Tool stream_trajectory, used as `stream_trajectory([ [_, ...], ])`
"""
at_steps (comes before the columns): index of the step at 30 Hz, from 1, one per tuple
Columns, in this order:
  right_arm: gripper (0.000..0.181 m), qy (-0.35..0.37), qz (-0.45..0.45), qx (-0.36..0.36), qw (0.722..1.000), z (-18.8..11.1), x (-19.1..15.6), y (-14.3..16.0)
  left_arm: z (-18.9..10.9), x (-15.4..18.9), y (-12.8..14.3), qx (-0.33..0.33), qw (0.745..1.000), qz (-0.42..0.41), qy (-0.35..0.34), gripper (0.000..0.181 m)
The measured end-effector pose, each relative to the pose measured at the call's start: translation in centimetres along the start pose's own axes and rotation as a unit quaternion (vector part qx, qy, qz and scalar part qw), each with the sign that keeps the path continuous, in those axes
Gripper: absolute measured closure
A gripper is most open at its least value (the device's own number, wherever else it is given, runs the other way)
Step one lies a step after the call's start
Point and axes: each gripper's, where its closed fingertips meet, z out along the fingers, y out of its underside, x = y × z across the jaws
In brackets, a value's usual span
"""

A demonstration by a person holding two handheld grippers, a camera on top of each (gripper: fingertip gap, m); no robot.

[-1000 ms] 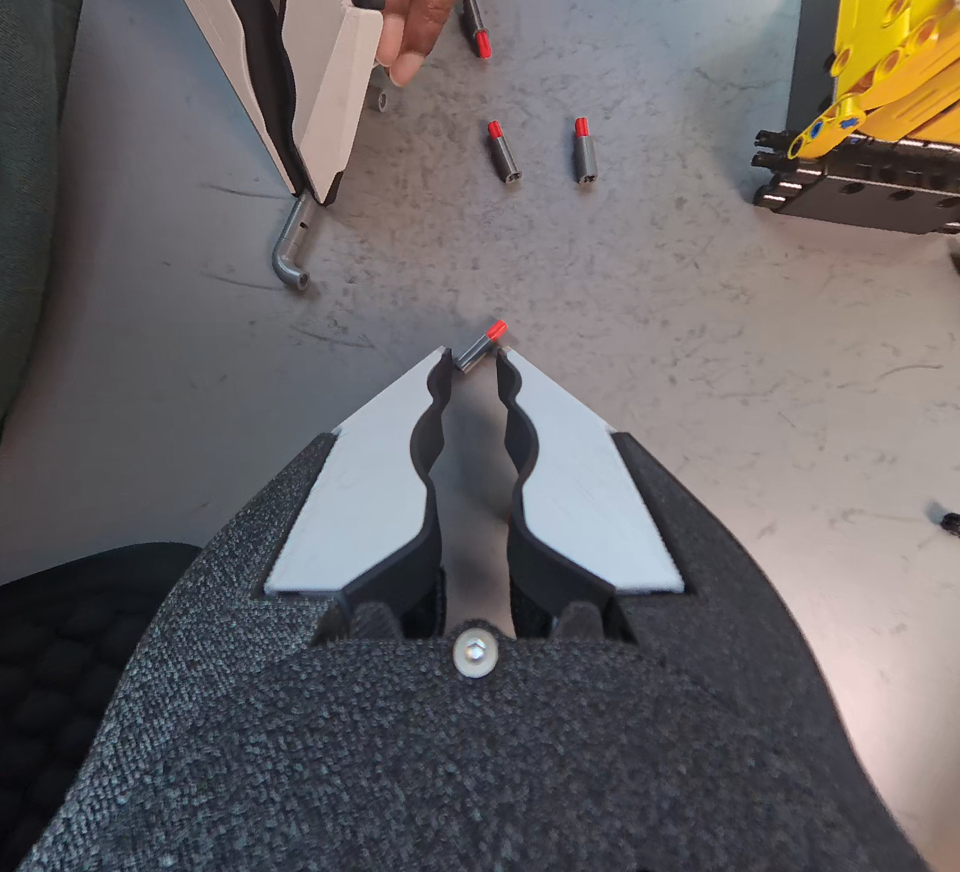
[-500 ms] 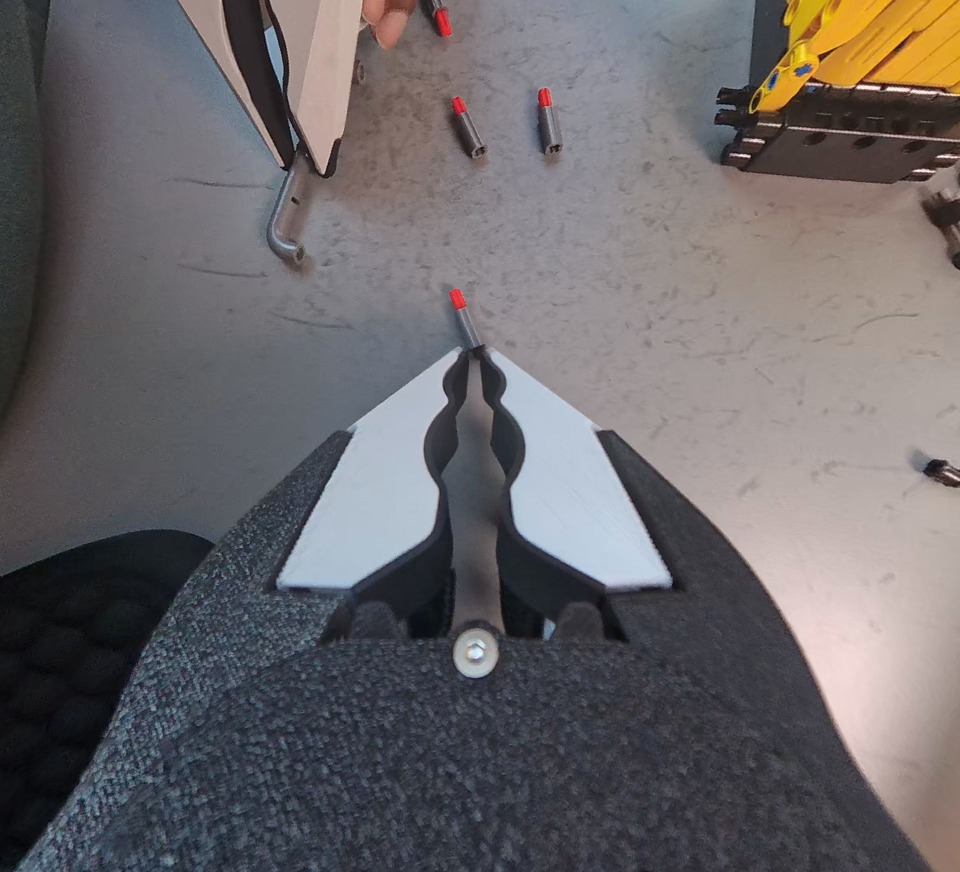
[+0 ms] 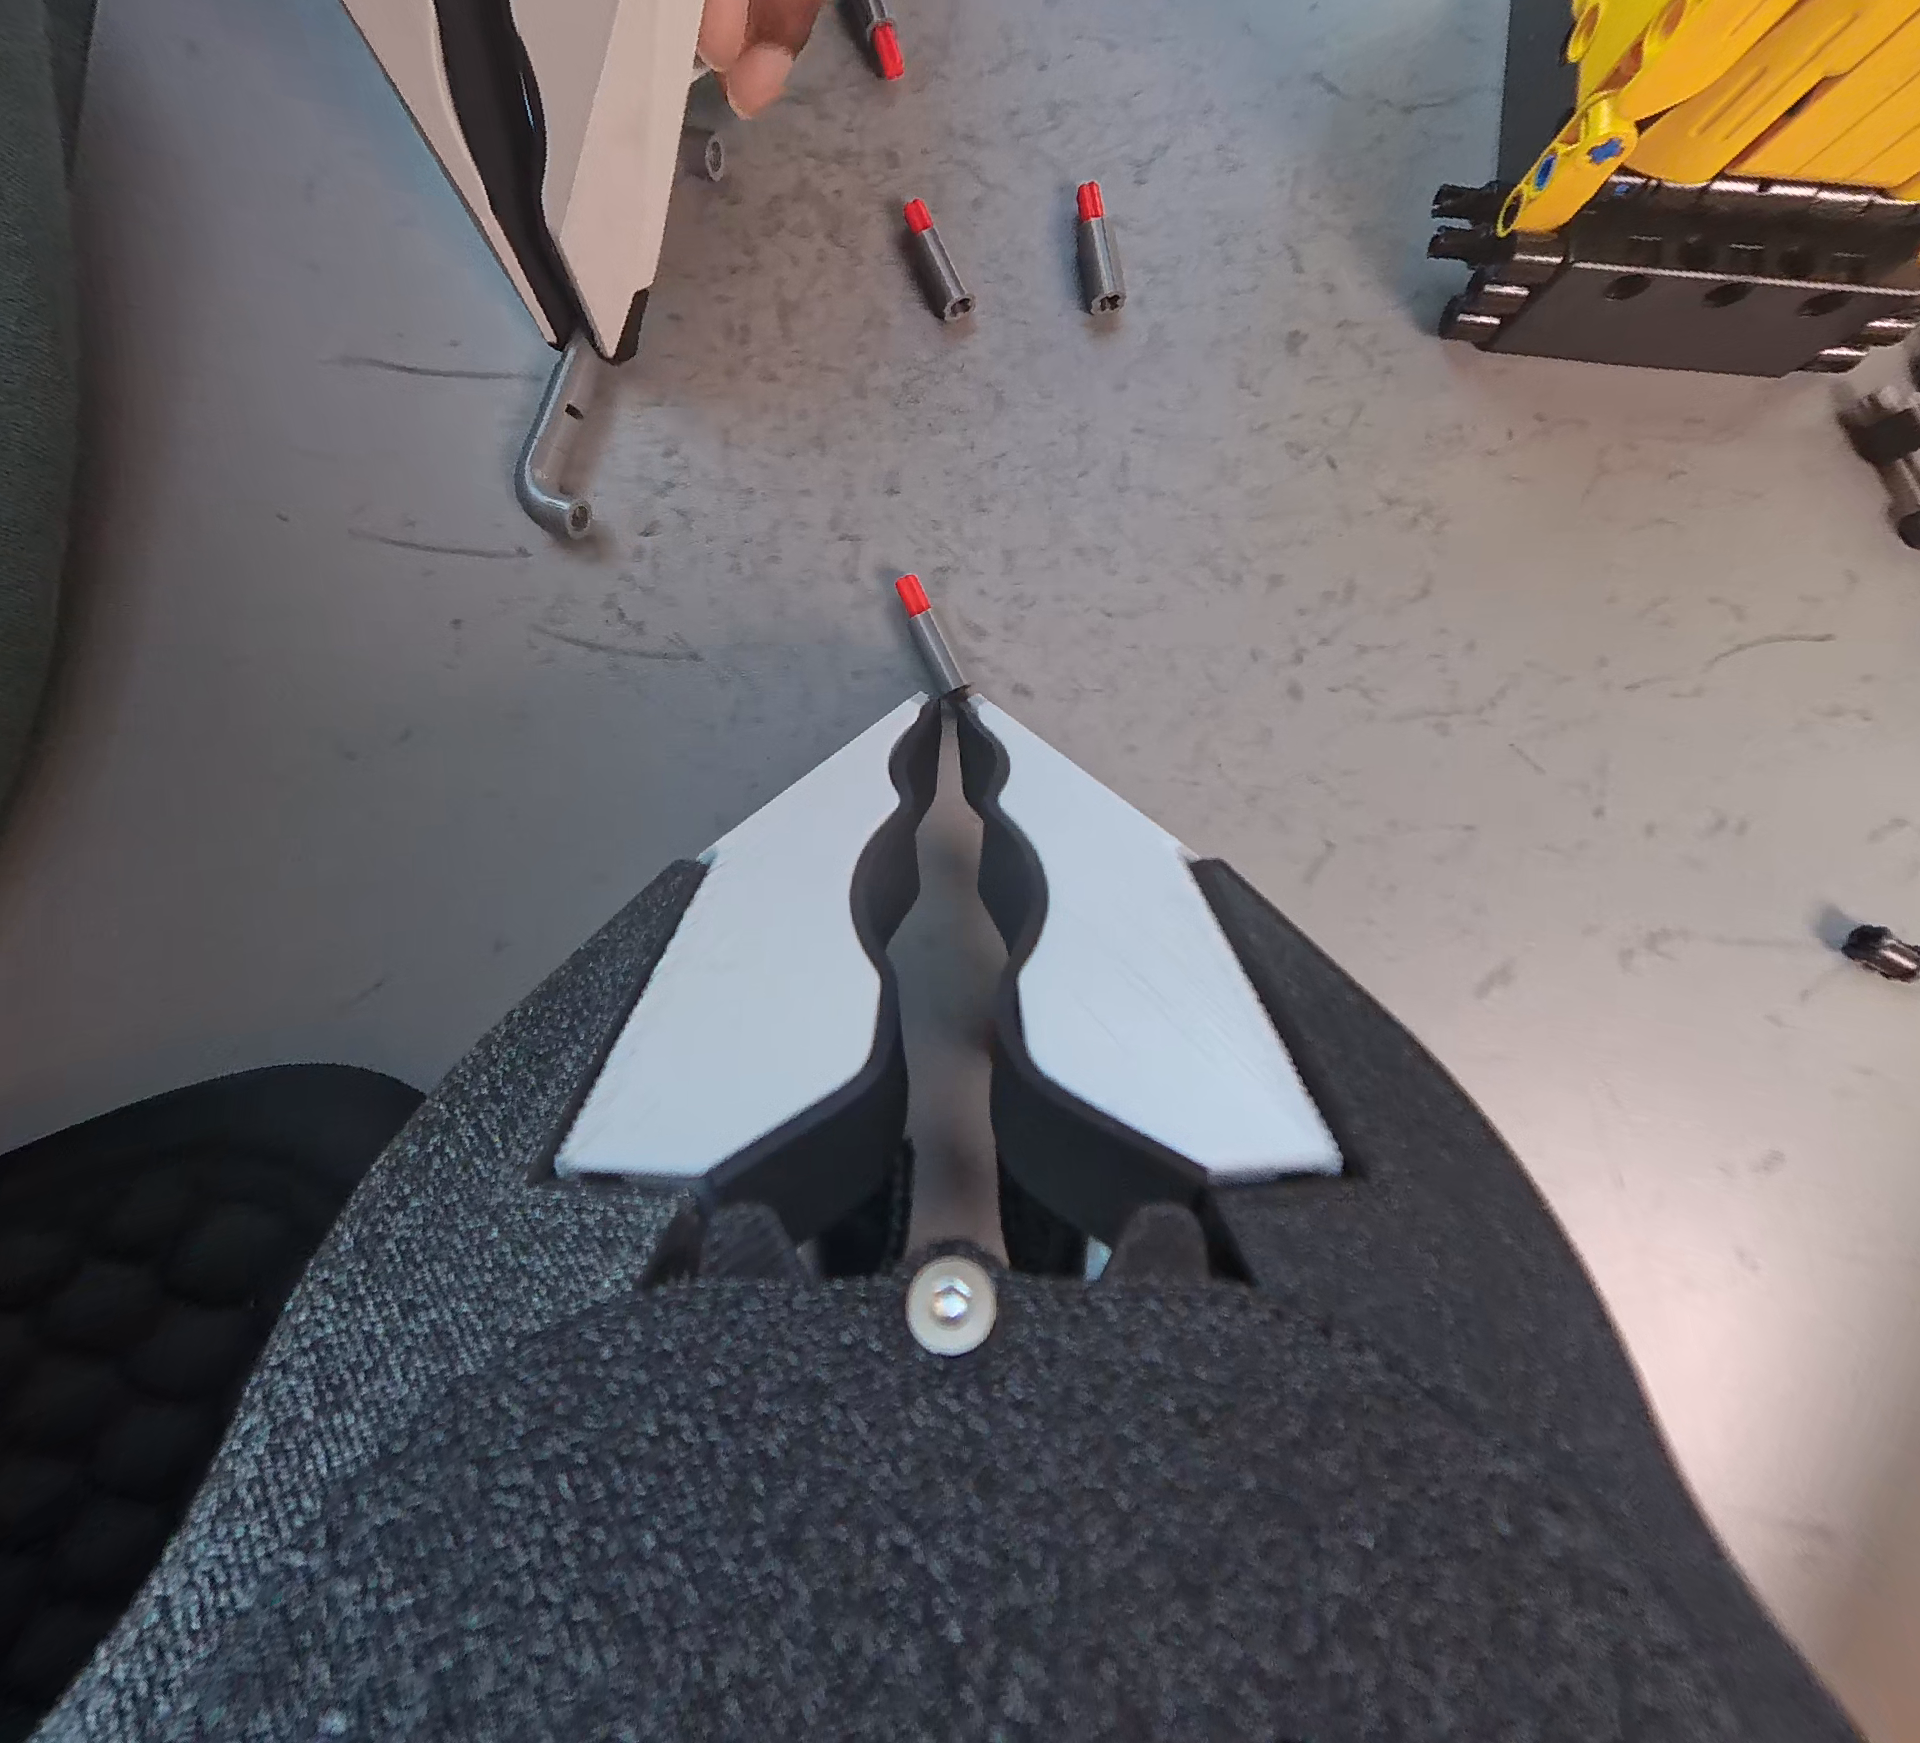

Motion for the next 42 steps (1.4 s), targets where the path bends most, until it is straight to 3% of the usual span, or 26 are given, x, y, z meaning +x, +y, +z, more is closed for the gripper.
stream_trajectory([
  [8, 0.165, -0.004, 0.008, 0.0, 1.0, -0.4, 0.0, 0.3, -0.3, -0.4, 0.3, -0.002, 1.0, -0.006, -0.009, 0.17],
  [20, 0.164, 0.002, -0.001, 0.002, 1.0, -0.2, 0.1, 0.0, -0.4, -0.7, 0.5, -0.003, 1.0, -0.007, -0.016, 0.176],
  [26, 0.174, -0.026, -0.038, 0.011, 0.999, 1.0, -0.9, -1.4, 0.1, 0.0, -0.2, 0.013, 1.0, 0.0, 0.008, 0.176],
  [32, 0.175, -0.134, -0.086, -0.002, 0.987, 1.8, -5.6, -2.2, 0.1, 0.1, -0.2, 0.016, 1.0, 0.011, 0.007, 0.175],
  [42, 0.175, -0.14, -0.088, -0.011, 0.986, 1.1, -6.6, -1.3, -0.4, -1.7, 0.4, 0.018, 1.0, -0.002, -0.025, 0.171],
])
